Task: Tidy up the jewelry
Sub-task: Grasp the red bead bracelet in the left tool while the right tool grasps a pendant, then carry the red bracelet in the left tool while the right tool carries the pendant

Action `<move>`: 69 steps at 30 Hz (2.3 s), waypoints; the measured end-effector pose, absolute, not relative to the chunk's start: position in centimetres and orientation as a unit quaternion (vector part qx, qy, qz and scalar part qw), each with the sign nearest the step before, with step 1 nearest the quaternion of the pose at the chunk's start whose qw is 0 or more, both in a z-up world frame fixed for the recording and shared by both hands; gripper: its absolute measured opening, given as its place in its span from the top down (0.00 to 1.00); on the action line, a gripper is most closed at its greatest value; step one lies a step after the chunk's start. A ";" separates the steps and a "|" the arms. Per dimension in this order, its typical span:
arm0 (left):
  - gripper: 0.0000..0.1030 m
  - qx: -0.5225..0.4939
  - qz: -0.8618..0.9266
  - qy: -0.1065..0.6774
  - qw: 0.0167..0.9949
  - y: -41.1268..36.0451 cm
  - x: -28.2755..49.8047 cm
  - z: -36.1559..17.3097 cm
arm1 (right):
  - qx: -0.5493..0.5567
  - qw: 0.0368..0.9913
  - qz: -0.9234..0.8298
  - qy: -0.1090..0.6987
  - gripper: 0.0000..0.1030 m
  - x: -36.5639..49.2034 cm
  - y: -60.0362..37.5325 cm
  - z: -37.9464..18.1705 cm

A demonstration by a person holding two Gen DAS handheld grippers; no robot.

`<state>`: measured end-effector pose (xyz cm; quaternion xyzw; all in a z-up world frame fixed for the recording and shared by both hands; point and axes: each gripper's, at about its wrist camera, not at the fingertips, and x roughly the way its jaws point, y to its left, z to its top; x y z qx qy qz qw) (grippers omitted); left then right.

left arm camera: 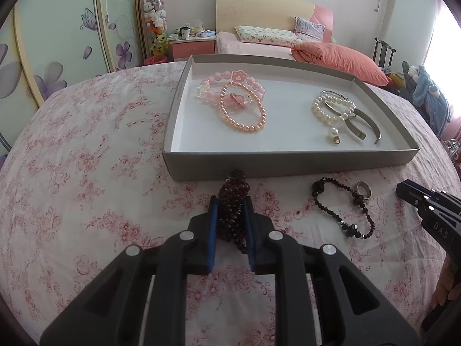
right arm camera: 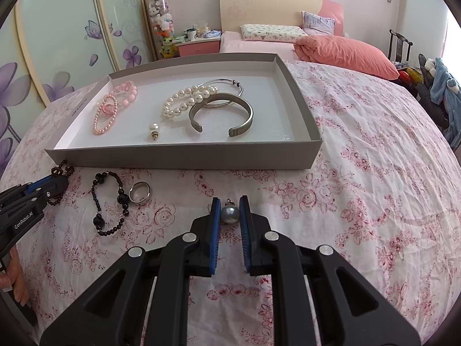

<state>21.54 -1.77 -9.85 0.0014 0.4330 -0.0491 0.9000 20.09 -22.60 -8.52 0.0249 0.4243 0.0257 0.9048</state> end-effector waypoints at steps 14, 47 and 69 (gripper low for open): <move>0.81 -0.005 -0.052 0.433 0.900 -1.7 21.5 -9.9 | 0.029 0.905 0.028 0.424 0.86 20.1 -23.0 -8.6; 0.85 -0.009 -0.052 0.432 0.900 -1.6 21.6 -9.9 | 0.026 0.905 0.027 0.424 0.86 20.2 -23.0 -8.6; 0.87 -0.014 -0.080 0.290 0.954 -1.8 15.7 -2.6 | 0.030 0.967 0.054 0.247 0.86 15.3 -21.8 -0.2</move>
